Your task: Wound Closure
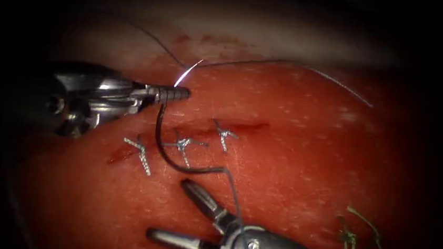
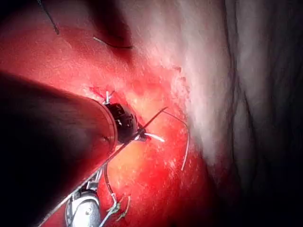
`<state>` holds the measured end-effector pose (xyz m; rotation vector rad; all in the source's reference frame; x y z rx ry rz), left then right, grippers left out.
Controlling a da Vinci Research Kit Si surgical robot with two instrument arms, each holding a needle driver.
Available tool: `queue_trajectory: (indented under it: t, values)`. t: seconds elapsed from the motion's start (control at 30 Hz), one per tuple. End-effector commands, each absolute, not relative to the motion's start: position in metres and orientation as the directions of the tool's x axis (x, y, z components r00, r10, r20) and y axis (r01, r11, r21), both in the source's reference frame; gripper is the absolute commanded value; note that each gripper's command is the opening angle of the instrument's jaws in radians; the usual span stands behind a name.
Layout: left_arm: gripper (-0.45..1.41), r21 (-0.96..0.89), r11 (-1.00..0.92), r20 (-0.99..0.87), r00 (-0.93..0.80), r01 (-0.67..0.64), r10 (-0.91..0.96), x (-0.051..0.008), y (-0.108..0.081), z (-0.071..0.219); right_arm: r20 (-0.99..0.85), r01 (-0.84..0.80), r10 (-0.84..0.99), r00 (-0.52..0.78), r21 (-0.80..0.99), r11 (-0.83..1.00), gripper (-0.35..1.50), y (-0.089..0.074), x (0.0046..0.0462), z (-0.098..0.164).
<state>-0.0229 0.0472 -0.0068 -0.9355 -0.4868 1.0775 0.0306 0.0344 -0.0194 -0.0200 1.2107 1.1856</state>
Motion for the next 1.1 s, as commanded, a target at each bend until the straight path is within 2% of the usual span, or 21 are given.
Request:
queue_trajectory:
  t: [0.03,0.27,0.57,0.67,0.9,0.93,0.97,1.1]
  values:
    - [-0.35,-0.839,0.155,-0.094,0.42,-0.522,0.903,-0.0234,0.0467,-0.0062,-0.712,-0.706,0.686,-0.149,0.562,0.431,1.23,0.0337,0.0314,-0.019]
    - [-0.35,-0.853,0.128,-0.113,0.419,-0.506,0.901,-0.0237,0.0465,-0.0068,-0.691,-0.73,0.682,-0.24,0.592,0.343,1.23,0.0342,0.0308,-0.0192]
    - [-0.35,-0.852,0.105,-0.135,0.41,-0.512,0.902,-0.0239,0.0464,-0.0067,-0.677,-0.73,0.686,-0.265,0.606,0.316,1.25,0.0342,0.0312,-0.0199]
    - [-0.35,-0.852,0.093,-0.147,0.406,-0.515,0.902,-0.0239,0.0464,-0.0066,-0.671,-0.723,0.686,-0.281,0.618,0.308,1.11,0.0342,0.0312,-0.0204]
    - [-0.35,-0.853,0.084,-0.152,0.398,-0.516,0.905,-0.0241,0.0462,-0.0064,-0.667,-0.72,0.68,-0.306,0.629,0.294,0.95,0.0344,0.0312,-0.0211]
    - [-0.35,-0.852,0.077,-0.156,0.393,-0.517,0.906,-0.0241,0.0462,-0.0064,-0.663,-0.719,0.68,-0.312,0.633,0.287,0.68,0.0345,0.0312,-0.0212]
    - [-0.35,-0.855,0.07,-0.162,0.391,-0.514,0.906,-0.0241,0.0462,-0.0064,-0.661,-0.715,0.682,-0.311,0.636,0.29,0.54,0.0345,0.0311,-0.0213]
    - [-0.35,-0.857,0.055,-0.171,0.384,-0.512,0.908,-0.024,0.0461,-0.0064,-0.664,-0.727,0.677,-0.318,0.629,0.275,0.17,0.0347,0.0308,-0.0215]
